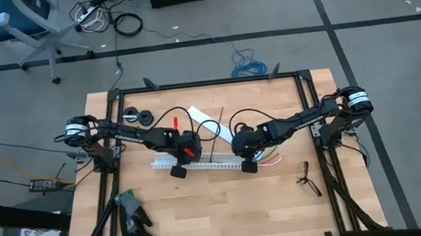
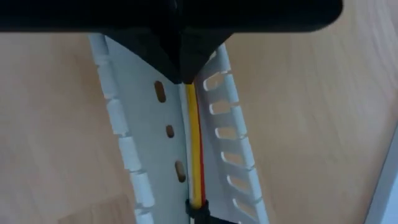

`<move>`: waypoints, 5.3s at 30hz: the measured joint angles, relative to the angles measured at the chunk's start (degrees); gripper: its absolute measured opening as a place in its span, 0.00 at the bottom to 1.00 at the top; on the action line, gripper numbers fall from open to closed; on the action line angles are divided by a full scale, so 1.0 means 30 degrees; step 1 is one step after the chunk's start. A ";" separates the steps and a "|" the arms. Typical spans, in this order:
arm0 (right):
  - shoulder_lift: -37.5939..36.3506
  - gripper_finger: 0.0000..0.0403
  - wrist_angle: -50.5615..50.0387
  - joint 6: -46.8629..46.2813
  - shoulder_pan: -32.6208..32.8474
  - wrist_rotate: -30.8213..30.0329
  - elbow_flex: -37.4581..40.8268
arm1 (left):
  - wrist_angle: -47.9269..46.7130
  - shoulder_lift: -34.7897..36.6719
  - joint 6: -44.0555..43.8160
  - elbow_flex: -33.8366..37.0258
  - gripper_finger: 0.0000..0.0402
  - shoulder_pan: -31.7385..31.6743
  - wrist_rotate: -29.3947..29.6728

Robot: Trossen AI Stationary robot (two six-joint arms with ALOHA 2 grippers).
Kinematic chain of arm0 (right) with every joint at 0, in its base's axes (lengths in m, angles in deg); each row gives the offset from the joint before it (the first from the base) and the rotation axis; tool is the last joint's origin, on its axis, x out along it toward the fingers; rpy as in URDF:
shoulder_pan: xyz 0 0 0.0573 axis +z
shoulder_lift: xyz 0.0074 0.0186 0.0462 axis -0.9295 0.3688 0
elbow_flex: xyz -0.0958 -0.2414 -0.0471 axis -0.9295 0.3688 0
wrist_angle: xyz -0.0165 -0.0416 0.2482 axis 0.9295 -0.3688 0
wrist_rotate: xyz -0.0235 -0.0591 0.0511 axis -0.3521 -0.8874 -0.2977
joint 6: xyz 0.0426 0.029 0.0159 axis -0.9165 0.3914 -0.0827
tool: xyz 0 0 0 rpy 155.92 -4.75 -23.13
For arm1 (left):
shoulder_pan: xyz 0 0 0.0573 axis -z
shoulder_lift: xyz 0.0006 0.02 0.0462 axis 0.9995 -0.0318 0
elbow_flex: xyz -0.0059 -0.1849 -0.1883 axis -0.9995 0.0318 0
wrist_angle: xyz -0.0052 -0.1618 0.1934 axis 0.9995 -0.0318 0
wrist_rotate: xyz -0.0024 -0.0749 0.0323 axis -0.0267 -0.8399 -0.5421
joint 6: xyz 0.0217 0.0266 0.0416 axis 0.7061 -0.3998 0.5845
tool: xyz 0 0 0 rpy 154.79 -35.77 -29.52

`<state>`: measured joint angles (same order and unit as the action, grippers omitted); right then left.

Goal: Ziptie cables
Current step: Put the zip-tied cables into the white cable duct

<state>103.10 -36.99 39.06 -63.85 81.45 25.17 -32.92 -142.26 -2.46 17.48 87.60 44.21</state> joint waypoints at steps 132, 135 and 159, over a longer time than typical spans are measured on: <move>-0.0036 0.00 -0.0874 -0.0284 0.0510 -0.0961 0.0000 | -0.5560 0.2127 -0.6319 0.1231 0.08 0.0707 0.1163; -0.0036 0.00 -0.0869 -0.0284 0.0510 -0.0962 0.0000 | -0.4990 0.2127 -0.6333 0.1231 0.12 0.0707 0.0753; -0.0036 0.00 -0.0801 -0.0357 0.0503 -0.0940 0.0000 | -0.2732 0.6230 -0.5927 0.1188 0.27 0.0714 0.0746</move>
<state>102.99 -39.39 37.99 -62.34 78.63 25.17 -41.12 -123.57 -20.24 21.05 89.74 46.45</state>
